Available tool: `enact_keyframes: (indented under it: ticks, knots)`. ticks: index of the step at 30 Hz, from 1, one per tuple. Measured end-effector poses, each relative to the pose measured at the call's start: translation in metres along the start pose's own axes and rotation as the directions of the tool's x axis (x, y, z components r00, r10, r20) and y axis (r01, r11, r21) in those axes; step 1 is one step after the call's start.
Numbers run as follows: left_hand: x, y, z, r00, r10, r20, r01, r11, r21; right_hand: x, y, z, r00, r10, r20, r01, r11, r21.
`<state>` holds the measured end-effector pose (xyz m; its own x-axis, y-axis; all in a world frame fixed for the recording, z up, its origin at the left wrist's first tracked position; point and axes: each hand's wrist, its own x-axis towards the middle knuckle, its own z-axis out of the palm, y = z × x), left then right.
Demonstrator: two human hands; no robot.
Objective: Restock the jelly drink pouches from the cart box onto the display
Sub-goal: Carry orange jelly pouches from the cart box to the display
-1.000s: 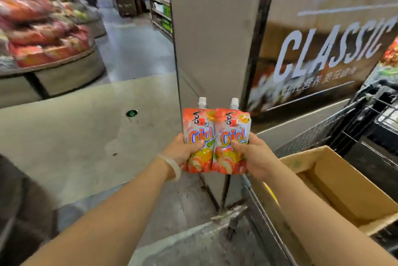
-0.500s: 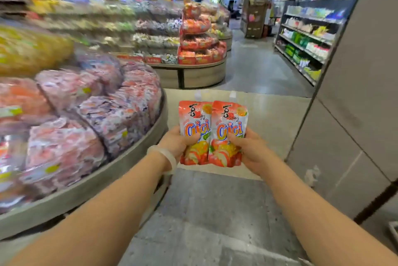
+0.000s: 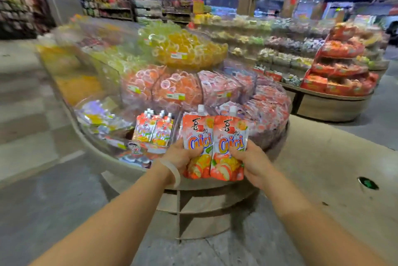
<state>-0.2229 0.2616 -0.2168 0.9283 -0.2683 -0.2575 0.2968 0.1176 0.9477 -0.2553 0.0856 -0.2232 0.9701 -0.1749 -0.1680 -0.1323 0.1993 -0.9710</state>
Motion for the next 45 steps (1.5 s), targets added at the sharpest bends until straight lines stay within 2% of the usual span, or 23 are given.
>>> enact_keyframes:
  ticks: [3, 8, 14, 18, 24, 27, 29, 36, 40, 42, 43, 45]
  knots:
    - [0.023, 0.008, -0.051, 0.994, 0.015, -0.106, -0.017, 1.000, -0.017, 0.044, 0.007, 0.050, 0.995, 0.003, 0.103, -0.001, 1.000, -0.022]
    - [0.072, 0.034, -0.128, 0.970, 0.032, -0.239, -0.036, 0.999, -0.014, 0.125, 0.012, 0.130, 0.980, 0.030, 0.195, -0.017, 0.998, -0.067]
    - [0.139, 0.085, -0.194, 0.950, 0.085, -0.301, -0.095, 0.995, -0.018, 0.217, -0.003, 0.206, 0.967, 0.017, 0.256, -0.004, 0.999, -0.050]
    - [0.174, 0.092, -0.228, 0.940, 0.065, -0.336, -0.084, 0.995, -0.044, 0.258, 0.005, 0.238, 0.962, 0.028, 0.271, -0.012, 0.998, -0.060]
    - [0.246, 0.067, -0.272, 0.929, -0.041, -0.367, 0.047, 0.999, 0.009, 0.311, 0.060, 0.257, 0.976, 0.154, 0.156, -0.135, 0.983, -0.128]
    - [0.277, 0.044, -0.290, 0.943, -0.096, -0.320, 0.124, 0.990, 0.066, 0.325, 0.094, 0.261, 0.984, 0.178, -0.011, -0.176, 0.957, -0.229]
    - [0.295, 0.029, -0.300, 0.942, -0.102, -0.319, 0.156, 0.976, 0.150, 0.327, 0.111, 0.265, 0.968, 0.237, -0.081, -0.248, 0.949, -0.196]
    - [0.328, 0.000, -0.321, 0.943, -0.149, -0.297, 0.252, 0.903, 0.349, 0.324, 0.150, 0.286, 0.928, 0.206, -0.310, -0.284, 0.931, -0.230]
    - [0.341, -0.005, -0.323, 0.929, -0.278, -0.244, 0.363, 0.807, 0.466, 0.319, 0.162, 0.288, 0.900, 0.222, -0.374, -0.341, 0.894, -0.290]
    - [0.344, -0.006, -0.324, 0.928, -0.278, -0.248, 0.370, 0.763, 0.530, 0.320, 0.162, 0.290, 0.886, 0.221, -0.408, -0.381, 0.847, -0.370]
    - [0.344, -0.005, -0.323, 0.930, -0.268, -0.253, 0.367, 0.723, 0.586, 0.321, 0.159, 0.292, 0.878, 0.222, -0.423, -0.414, 0.797, -0.441]
    - [0.344, -0.001, -0.321, 0.925, -0.289, -0.247, 0.374, 0.571, 0.731, 0.323, 0.155, 0.295, 0.872, 0.186, -0.453, -0.442, 0.697, -0.565]
